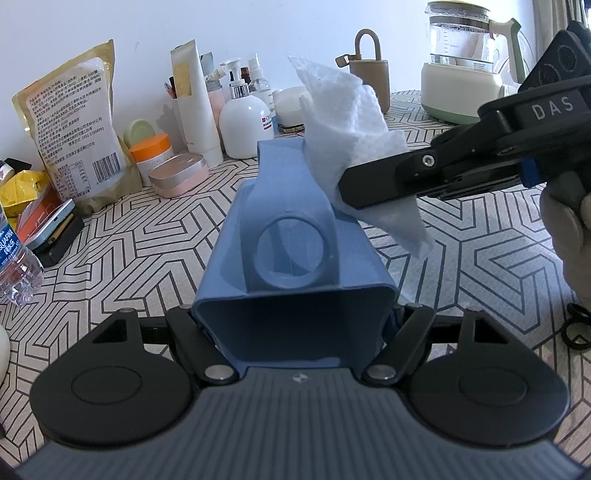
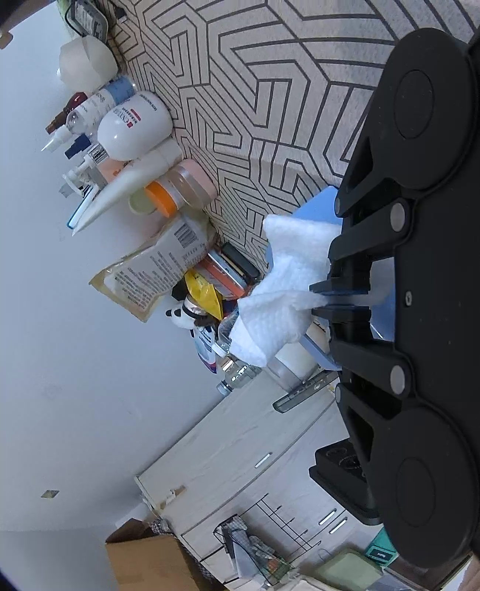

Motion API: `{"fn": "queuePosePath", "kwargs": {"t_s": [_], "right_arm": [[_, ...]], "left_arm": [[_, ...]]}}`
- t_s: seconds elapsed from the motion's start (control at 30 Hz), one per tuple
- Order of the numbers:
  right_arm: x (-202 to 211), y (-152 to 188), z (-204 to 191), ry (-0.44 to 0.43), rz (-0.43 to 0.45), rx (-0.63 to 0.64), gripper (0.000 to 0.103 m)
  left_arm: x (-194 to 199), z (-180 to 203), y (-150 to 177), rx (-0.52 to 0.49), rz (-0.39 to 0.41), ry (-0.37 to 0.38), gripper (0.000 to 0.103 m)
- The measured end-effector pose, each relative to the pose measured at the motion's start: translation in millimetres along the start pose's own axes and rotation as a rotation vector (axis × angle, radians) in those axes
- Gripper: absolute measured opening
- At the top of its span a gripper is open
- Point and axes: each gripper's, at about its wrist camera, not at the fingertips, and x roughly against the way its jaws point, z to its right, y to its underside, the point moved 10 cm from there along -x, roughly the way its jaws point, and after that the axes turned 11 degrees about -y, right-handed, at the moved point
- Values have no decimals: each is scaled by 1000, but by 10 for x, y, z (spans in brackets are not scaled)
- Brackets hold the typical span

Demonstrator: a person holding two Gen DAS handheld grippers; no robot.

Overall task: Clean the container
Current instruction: 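Rub the wipe along the container's handle side with the right gripper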

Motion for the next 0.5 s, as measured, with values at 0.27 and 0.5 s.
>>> {"fn": "queuePosePath", "kwargs": {"t_s": [0.27, 0.5], "right_arm": [[25, 20, 12, 15, 3, -2, 4], [39, 19, 100, 42, 10, -44, 5]], "left_arm": [[15, 11, 13, 8, -5, 7, 76], [56, 23, 31, 13, -7, 11, 76]]}}
